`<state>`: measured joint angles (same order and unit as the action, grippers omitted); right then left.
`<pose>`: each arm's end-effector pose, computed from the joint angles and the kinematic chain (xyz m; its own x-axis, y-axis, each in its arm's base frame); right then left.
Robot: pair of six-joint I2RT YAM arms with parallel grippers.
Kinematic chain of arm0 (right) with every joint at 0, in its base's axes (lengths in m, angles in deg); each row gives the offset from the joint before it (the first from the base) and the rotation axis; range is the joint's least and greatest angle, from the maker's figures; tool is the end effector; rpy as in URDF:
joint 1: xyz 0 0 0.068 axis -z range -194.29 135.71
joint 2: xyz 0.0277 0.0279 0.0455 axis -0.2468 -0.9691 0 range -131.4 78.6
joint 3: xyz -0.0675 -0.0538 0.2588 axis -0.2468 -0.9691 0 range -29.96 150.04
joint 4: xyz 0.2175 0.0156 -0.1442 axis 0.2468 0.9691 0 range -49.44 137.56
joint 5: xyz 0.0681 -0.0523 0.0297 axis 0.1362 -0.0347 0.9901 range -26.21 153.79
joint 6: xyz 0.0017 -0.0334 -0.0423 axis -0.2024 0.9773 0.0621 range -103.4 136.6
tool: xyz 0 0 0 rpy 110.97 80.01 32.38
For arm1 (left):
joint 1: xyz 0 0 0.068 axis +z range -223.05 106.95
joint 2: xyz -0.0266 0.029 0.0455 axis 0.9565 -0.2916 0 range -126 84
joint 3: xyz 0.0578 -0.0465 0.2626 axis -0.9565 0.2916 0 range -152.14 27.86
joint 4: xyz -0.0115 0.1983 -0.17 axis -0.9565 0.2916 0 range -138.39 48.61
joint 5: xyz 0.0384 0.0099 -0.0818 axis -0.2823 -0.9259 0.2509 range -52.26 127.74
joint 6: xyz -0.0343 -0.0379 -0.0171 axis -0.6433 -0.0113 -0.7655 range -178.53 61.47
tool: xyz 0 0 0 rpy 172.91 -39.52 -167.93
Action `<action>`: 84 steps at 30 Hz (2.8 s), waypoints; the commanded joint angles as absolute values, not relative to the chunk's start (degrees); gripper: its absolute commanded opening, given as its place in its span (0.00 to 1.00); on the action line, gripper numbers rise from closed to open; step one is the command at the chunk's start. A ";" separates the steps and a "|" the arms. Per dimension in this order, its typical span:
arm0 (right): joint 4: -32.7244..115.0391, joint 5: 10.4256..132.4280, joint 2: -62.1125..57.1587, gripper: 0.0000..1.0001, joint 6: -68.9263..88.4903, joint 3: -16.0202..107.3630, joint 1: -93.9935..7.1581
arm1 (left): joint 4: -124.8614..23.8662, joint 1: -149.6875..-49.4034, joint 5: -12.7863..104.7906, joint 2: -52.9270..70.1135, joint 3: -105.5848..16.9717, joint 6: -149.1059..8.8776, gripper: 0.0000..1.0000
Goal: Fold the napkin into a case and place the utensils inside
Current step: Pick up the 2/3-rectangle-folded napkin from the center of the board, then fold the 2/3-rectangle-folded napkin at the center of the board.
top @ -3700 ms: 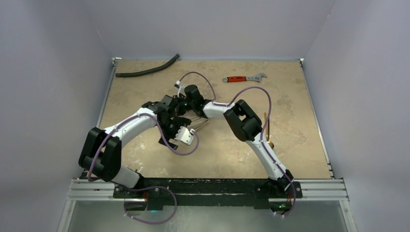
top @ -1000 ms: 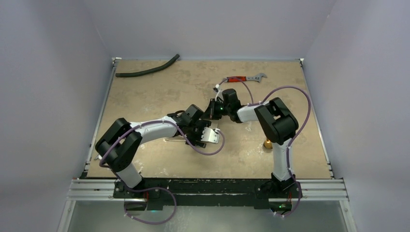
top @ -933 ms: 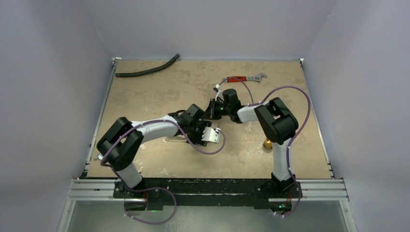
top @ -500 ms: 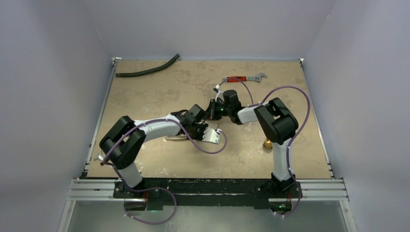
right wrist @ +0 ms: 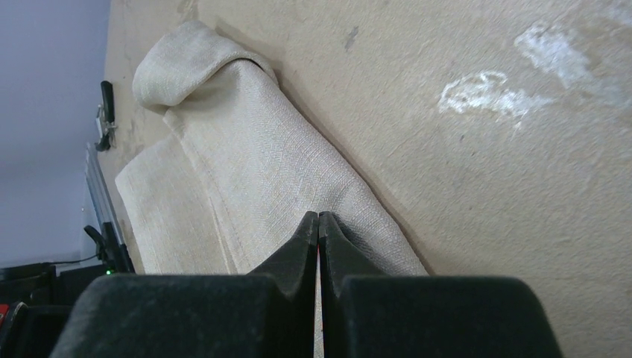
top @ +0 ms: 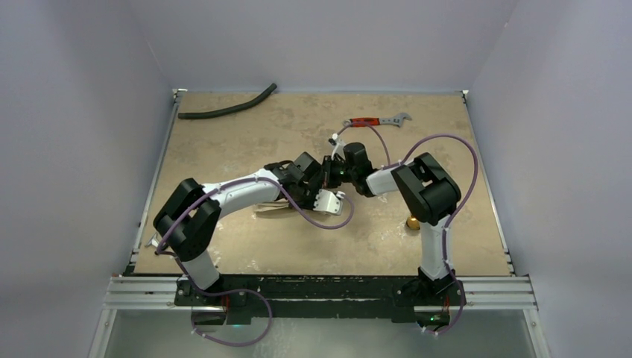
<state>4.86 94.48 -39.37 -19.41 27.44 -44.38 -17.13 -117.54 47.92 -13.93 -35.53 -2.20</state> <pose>0.3468 0.2220 0.1188 -0.7834 0.1303 -0.6077 -0.4590 0.5380 0.7070 0.2359 -0.2406 0.1861 0.2565 0.8964 -0.3614 0.9526 -0.1710 0.2517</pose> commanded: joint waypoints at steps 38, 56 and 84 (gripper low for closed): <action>14.52 106.58 -31.92 0.00 -15.36 28.05 -38.47 | -0.78 -102.28 63.42 -32.79 -57.77 0.31 0.00; -11.86 102.82 -17.77 0.07 -20.63 7.97 -41.78 | 6.35 -99.36 72.10 -40.62 -66.40 -2.43 0.00; -11.03 82.23 -35.09 0.02 -22.27 17.22 -46.37 | 11.02 -92.86 74.59 -33.24 -76.25 -6.39 0.90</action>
<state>-13.13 85.46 -34.69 -22.67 15.40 -46.17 8.66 -94.98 73.03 -39.24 -71.47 -6.05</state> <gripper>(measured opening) 0.011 0.853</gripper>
